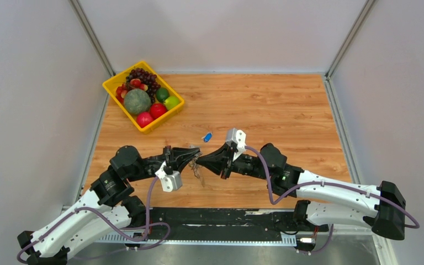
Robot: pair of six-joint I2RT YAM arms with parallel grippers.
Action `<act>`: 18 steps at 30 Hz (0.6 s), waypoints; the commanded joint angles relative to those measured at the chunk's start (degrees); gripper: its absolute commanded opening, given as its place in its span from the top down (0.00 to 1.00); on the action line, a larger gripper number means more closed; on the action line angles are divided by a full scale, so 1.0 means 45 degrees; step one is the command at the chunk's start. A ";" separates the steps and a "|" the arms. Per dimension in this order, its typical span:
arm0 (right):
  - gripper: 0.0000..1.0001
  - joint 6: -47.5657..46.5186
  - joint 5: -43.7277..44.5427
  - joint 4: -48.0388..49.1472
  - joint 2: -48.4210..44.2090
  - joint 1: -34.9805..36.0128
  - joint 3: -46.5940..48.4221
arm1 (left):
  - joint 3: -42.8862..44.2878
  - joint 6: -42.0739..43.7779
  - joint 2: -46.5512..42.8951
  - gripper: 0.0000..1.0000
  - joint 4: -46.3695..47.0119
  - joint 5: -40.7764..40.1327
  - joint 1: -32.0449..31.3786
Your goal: Remove the keys from the keyring
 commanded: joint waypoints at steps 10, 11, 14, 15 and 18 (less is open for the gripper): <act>1.00 -0.0693 0.1533 -0.0820 -0.0890 0.0034 -0.0029 | 0.0034 -0.0439 0.0011 1.00 0.0529 -0.0615 -0.0055; 1.00 -0.0790 0.1599 -0.0876 -0.0953 0.0042 -0.0029 | 0.0018 -0.0449 0.0022 1.00 0.0520 -0.0617 -0.0064; 1.00 -0.0989 0.1724 -0.0993 -0.1131 0.0074 -0.0015 | 0.0006 -0.0412 0.0063 1.00 0.0453 -0.0547 -0.0044; 1.00 -0.1051 0.1764 -0.1022 -0.1174 0.0090 0.0005 | 0.0006 -0.0388 0.0128 1.00 0.0443 -0.0524 -0.0052; 1.00 -0.1172 0.1860 -0.1118 -0.1272 0.0143 0.0048 | 0.0045 -0.0357 0.0247 1.00 0.0323 -0.0389 -0.0053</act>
